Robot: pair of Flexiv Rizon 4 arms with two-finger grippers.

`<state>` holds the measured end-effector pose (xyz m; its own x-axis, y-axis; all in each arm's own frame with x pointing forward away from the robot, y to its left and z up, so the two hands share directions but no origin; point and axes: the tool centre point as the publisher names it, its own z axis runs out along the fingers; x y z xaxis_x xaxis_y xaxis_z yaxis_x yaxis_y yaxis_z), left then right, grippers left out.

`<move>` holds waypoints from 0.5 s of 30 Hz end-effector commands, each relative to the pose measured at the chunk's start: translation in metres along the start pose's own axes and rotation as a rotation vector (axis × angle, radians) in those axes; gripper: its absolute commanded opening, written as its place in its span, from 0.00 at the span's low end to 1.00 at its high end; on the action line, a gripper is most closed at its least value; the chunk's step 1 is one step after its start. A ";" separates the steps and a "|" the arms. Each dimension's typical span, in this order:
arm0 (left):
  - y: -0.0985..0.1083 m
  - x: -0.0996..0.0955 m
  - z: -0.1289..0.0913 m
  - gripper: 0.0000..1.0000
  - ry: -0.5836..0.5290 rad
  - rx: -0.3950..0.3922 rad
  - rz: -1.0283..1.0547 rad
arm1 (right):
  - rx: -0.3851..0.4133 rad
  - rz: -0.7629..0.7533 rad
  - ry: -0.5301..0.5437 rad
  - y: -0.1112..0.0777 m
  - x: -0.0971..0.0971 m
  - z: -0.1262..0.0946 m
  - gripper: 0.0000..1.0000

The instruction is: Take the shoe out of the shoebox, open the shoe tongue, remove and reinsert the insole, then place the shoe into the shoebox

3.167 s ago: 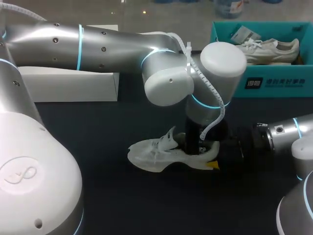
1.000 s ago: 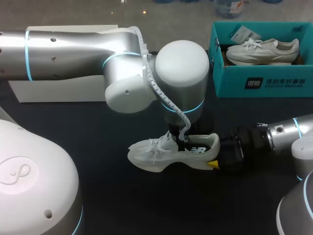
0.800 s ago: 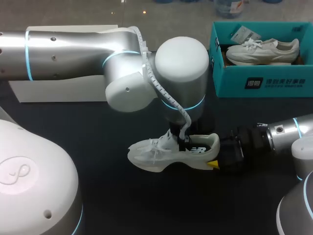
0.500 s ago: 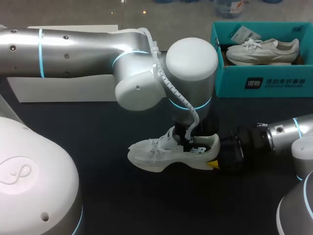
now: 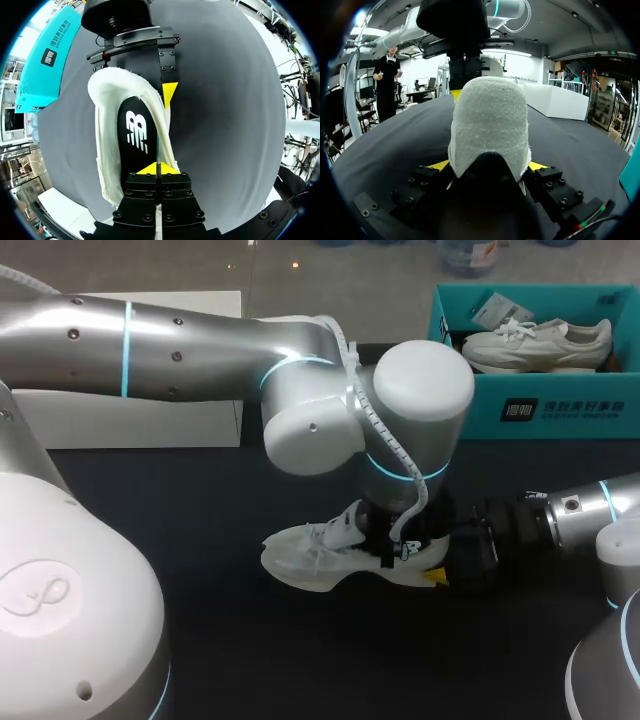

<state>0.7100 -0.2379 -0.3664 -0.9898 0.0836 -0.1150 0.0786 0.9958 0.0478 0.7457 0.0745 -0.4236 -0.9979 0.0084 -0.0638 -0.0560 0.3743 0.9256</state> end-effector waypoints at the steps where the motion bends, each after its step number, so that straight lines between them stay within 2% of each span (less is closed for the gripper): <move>1: 0.003 0.004 0.003 0.00 0.009 -0.003 0.018 | 0.004 0.001 0.001 -0.002 0.000 0.003 0.00; 6: 0.004 0.007 0.004 0.01 0.018 -0.011 0.029 | 0.004 0.001 0.001 -0.002 0.000 0.003 0.00; 7: 0.003 0.007 0.004 0.09 0.018 -0.013 0.030 | 0.004 0.001 0.001 -0.002 0.000 0.003 0.00; 9: 0.002 0.006 0.005 0.12 0.019 -0.015 0.026 | 0.004 0.001 0.001 -0.002 0.000 0.003 0.00; 12: 0.000 0.006 0.005 0.27 0.018 -0.015 0.033 | 0.004 0.001 0.001 -0.002 0.000 0.003 0.00; 15: -0.002 0.004 0.005 0.35 0.018 -0.015 0.038 | 0.004 0.001 0.001 -0.002 0.000 0.003 0.00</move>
<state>0.7070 -0.2354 -0.3696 -0.9881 0.1184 -0.0984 0.1128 0.9918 0.0602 0.7454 0.0747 -0.4236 -0.9979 0.0077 -0.0643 -0.0567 0.3743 0.9256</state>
